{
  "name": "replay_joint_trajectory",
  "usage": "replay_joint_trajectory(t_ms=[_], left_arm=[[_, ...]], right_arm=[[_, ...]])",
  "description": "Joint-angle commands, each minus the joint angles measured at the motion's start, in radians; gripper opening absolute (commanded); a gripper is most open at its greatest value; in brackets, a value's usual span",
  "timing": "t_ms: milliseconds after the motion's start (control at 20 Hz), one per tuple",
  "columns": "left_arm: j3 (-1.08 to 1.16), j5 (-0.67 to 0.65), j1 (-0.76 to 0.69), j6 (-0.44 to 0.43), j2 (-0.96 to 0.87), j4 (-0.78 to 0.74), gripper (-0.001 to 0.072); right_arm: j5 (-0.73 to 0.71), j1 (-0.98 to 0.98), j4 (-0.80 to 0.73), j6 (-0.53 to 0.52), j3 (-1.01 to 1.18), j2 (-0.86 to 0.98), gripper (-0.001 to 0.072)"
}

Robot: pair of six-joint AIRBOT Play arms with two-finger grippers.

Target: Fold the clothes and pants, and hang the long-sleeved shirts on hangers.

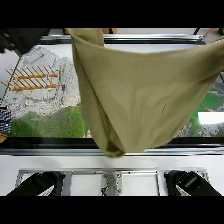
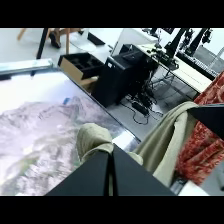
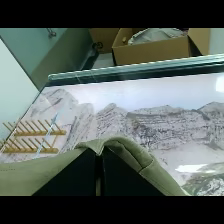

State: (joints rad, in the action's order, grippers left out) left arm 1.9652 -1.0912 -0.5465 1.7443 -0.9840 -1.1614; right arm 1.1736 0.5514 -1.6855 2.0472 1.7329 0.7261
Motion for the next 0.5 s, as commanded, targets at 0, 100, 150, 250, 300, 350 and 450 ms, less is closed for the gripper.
replay_joint_trajectory(t_ms=[0, 100, 150, 250, 300, 350, 450], left_arm=[[0.08, -0.065, -0.016, 0.002, -0.075, -0.203, 0.0011], [0.029, -0.061, 0.0, 0.03, -0.153, -0.294, 0.0011], [0.004, -0.061, 0.027, 0.024, -0.205, -0.282, 0.0011], [-0.021, -0.082, 0.084, 0.021, -0.302, -0.252, 0.0011], [-0.023, -0.109, 0.116, 0.022, -0.337, -0.213, 0.0011], [-0.023, -0.147, 0.152, 0.02, -0.363, -0.173, 0.0011], [-0.047, -0.237, 0.185, 0.016, -0.374, -0.149, 0.001]], right_arm=[[0.049, -0.003, -0.006, 0.04, 0.025, 0.048, 0.0012], [0.107, -0.005, -0.09, 0.012, 0.025, 0.134, 0.0012], [0.123, -0.018, -0.113, -0.026, 0.025, 0.183, 0.0012], [0.125, -0.078, -0.111, -0.117, 0.025, 0.284, 0.0012], [0.132, -0.111, -0.114, -0.171, 0.025, 0.324, 0.0012], [0.157, -0.14, -0.114, -0.187, 0.024, 0.351, 0.0011], [0.236, -0.163, -0.12, -0.205, -0.012, 0.362, 0.0011]])
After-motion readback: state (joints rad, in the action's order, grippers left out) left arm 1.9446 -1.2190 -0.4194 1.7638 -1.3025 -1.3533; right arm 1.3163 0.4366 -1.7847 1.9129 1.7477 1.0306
